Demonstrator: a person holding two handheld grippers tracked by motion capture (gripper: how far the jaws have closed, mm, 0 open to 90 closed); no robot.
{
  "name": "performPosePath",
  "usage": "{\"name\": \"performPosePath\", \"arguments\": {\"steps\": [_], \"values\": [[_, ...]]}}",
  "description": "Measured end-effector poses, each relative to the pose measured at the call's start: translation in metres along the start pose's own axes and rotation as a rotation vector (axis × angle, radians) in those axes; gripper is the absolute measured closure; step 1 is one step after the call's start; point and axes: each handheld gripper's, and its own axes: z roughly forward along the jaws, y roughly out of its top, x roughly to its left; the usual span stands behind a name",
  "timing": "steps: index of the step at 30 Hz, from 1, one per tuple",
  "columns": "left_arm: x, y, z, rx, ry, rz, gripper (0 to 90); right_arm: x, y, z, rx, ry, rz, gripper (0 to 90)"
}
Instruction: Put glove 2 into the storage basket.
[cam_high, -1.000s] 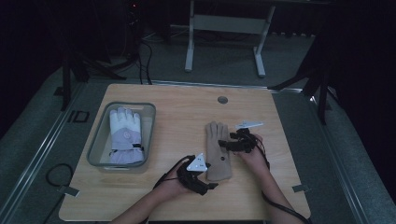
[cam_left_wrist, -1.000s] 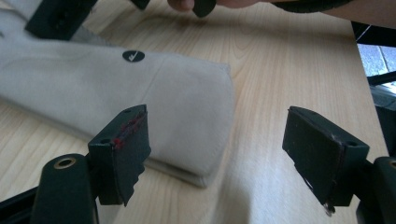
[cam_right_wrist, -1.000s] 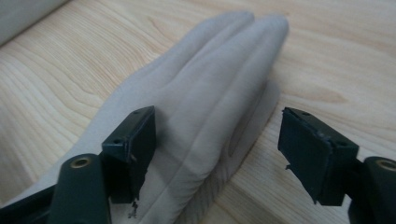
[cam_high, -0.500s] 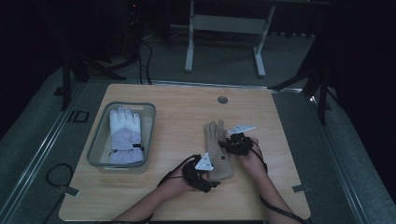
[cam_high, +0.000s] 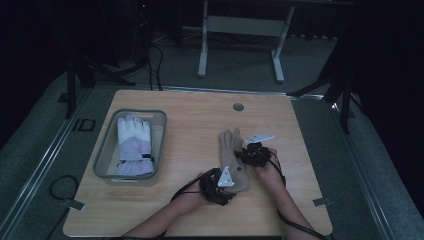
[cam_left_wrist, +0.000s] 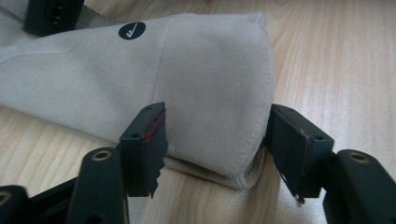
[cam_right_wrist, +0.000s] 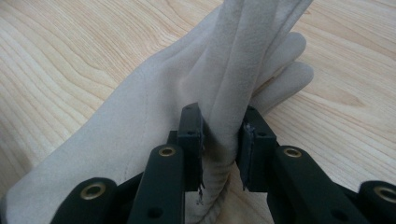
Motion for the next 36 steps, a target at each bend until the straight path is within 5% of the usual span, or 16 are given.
{"name": "performPosePath", "arguments": {"steps": [3, 5, 7, 10, 36], "values": [[0.000, 0.000, 0.000, -0.003, 0.007, -0.006, 42.7, 0.000, 0.000, 0.000, 0.000, 0.001, 0.001, 73.1], [0.002, 0.001, 0.000, 0.010, 0.045, -0.006, 51.1, 0.000, 0.000, 0.000, 0.001, 0.000, 0.004, 73.1], [0.005, 0.002, -0.001, 0.010, 0.067, -0.023, 68.8, 0.001, 0.000, 0.000, -0.004, -0.002, 0.006, 73.5], [0.010, 0.000, -0.002, -0.006, 0.044, -0.057, 79.0, 0.000, 0.000, 0.000, -0.010, 0.004, 0.016, 74.3], [0.018, 0.014, -0.064, 0.025, 0.074, -0.002, 81.7, 0.023, 0.043, -0.016, -0.065, 0.035, -0.003, 78.2]]}}
